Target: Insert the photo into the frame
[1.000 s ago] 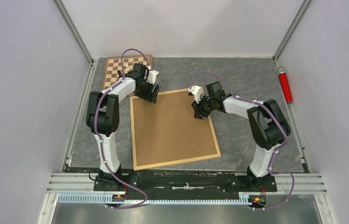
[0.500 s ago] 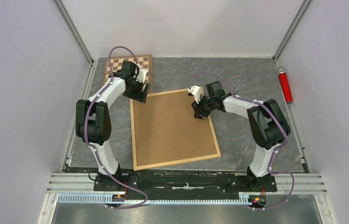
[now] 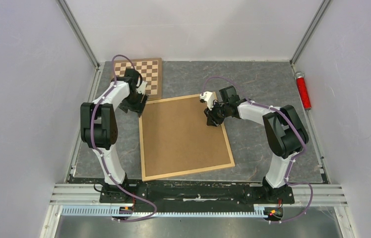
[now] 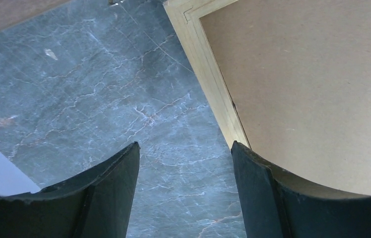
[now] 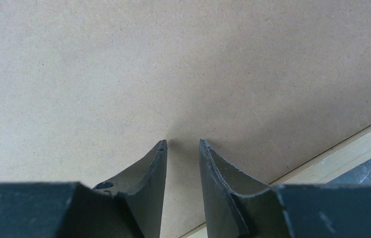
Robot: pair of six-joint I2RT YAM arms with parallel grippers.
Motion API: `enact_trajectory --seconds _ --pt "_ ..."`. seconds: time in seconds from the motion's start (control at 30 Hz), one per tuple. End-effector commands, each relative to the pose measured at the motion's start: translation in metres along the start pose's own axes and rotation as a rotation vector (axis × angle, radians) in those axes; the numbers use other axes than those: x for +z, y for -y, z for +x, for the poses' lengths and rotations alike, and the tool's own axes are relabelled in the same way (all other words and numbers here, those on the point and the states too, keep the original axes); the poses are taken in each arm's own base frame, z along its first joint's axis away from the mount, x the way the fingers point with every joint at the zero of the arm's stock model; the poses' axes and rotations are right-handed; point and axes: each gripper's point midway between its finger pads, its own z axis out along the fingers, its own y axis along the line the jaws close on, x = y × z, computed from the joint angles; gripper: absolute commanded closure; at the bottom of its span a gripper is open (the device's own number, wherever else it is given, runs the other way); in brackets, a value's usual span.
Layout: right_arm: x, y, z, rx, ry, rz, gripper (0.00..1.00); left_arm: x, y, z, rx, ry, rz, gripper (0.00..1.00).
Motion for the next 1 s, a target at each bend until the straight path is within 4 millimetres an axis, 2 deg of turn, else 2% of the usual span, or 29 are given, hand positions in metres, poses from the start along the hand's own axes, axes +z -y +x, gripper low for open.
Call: enact_trajectory --seconds 0.0,0.5,0.97 --pt "0.006 -0.041 0.079 0.144 -0.244 -0.131 0.67 0.005 -0.007 -0.006 -0.061 -0.015 -0.032 0.26" --pt "0.005 -0.048 0.082 0.148 -0.241 -0.151 0.68 0.027 -0.014 -0.019 -0.089 -0.024 -0.052 0.27" --pt "0.006 -0.047 0.086 0.151 -0.250 -0.144 0.69 0.034 0.001 -0.019 -0.125 -0.031 0.019 0.27"
